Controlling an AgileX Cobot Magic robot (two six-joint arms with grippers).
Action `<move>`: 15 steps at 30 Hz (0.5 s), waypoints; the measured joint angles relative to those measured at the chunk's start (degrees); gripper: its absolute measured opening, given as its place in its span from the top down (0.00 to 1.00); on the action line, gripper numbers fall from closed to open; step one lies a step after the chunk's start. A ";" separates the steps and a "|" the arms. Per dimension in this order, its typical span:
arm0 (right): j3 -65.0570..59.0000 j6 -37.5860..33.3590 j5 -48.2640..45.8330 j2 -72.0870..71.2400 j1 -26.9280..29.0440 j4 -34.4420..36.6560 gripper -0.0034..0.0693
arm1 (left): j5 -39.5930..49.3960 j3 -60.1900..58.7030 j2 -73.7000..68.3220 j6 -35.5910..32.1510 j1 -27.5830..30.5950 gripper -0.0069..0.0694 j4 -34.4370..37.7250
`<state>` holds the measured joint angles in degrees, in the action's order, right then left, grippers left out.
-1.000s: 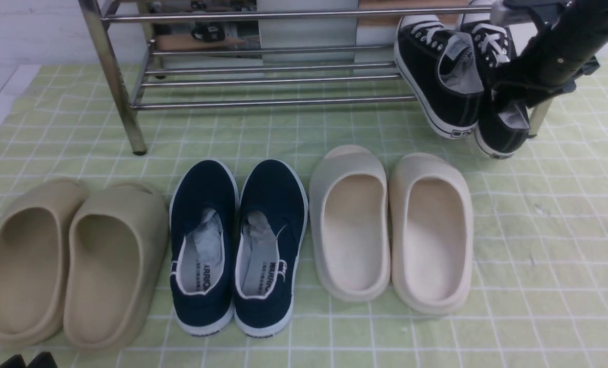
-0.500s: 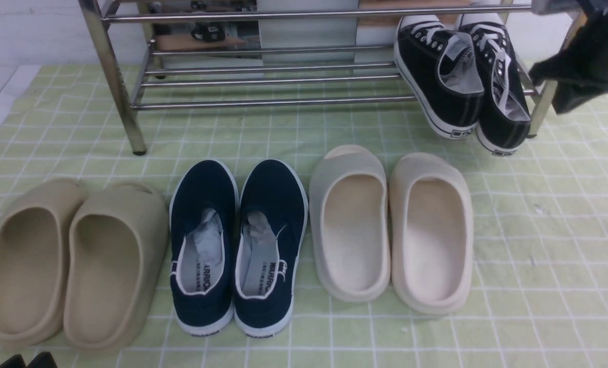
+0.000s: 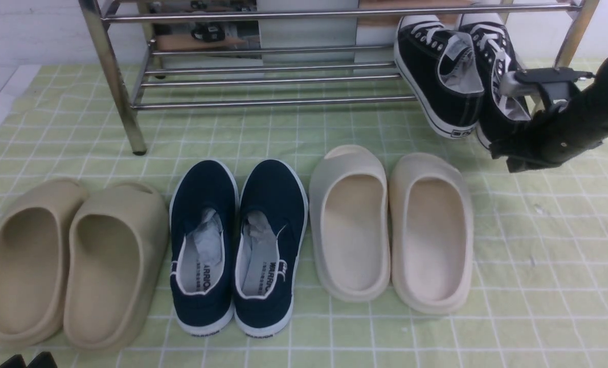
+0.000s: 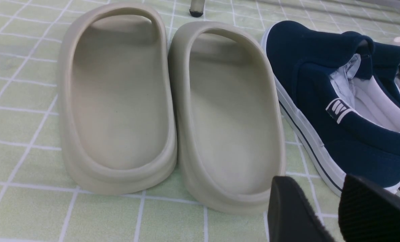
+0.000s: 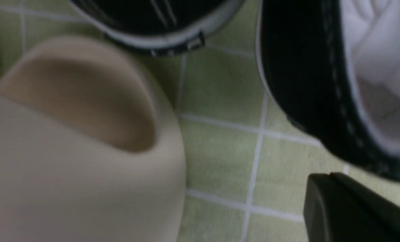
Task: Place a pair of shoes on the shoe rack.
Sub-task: Use the right arm to put a shoe into the shoe rack
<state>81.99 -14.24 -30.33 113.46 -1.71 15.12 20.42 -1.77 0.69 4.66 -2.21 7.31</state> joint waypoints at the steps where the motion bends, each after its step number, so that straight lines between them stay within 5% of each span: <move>1: 0.75 -0.37 0.37 0.08 0.00 0.38 0.96 | 0.00 0.00 0.00 0.00 0.00 0.60 0.00; 15: 9.86 -1.06 -5.27 1.01 -0.04 -0.90 0.96 | 0.05 0.00 0.00 0.00 0.00 0.60 0.00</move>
<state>91.86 -15.30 -35.60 114.46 -1.75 14.22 20.47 -1.77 0.69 4.66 -2.21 7.31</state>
